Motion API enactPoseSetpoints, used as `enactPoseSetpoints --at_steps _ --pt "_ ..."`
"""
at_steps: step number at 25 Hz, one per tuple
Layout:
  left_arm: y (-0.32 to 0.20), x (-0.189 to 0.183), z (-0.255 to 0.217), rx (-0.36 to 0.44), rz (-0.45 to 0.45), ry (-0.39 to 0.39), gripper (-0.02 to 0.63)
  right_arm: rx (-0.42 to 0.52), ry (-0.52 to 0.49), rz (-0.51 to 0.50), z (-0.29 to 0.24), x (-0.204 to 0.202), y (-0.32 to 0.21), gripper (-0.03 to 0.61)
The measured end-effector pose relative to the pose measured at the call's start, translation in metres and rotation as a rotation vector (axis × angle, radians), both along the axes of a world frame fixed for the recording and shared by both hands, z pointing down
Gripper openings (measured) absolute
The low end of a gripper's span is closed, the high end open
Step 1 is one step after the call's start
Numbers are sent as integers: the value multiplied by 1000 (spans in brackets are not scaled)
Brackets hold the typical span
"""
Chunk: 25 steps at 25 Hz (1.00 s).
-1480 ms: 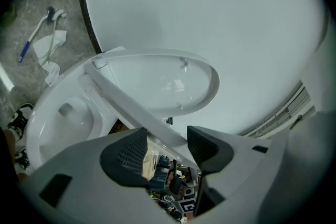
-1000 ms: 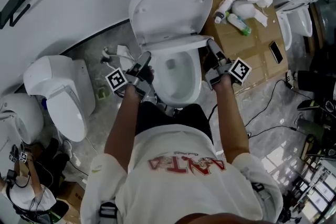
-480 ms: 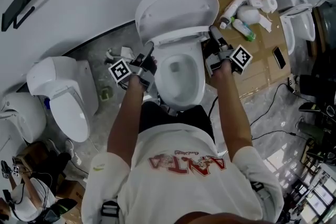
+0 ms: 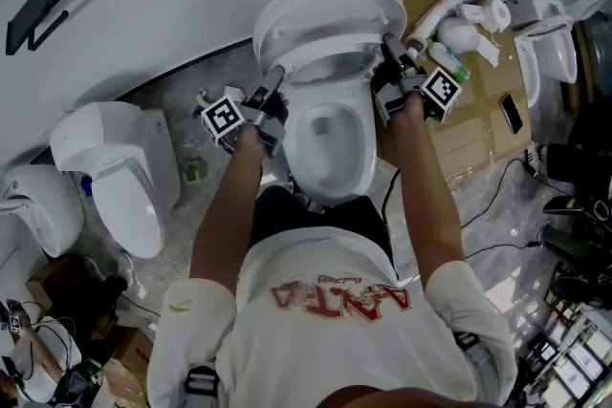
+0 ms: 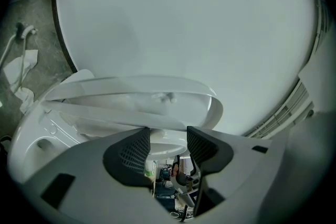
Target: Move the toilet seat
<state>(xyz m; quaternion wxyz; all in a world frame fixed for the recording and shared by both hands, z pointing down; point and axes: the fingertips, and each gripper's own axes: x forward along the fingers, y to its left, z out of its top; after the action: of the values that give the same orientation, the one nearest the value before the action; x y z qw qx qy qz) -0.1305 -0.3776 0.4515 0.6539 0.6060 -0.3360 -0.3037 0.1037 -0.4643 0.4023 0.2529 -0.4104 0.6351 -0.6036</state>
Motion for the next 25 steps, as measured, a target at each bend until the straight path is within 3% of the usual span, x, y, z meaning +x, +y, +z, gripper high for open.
enactPoseSetpoints --at_steps 12,19,22,25 --pt "-10 -2 2 7 12 -47 224 8 -12 32 1 -3 -12 184" --pt "14 13 -21 97 118 -189 205 157 16 6 -23 1 19 173" --pt "28 15 -37 129 120 -265 117 181 65 -11 -31 12 44 123" --pt "45 19 -61 185 120 -361 44 210 169 -37 -38 32 75 28"
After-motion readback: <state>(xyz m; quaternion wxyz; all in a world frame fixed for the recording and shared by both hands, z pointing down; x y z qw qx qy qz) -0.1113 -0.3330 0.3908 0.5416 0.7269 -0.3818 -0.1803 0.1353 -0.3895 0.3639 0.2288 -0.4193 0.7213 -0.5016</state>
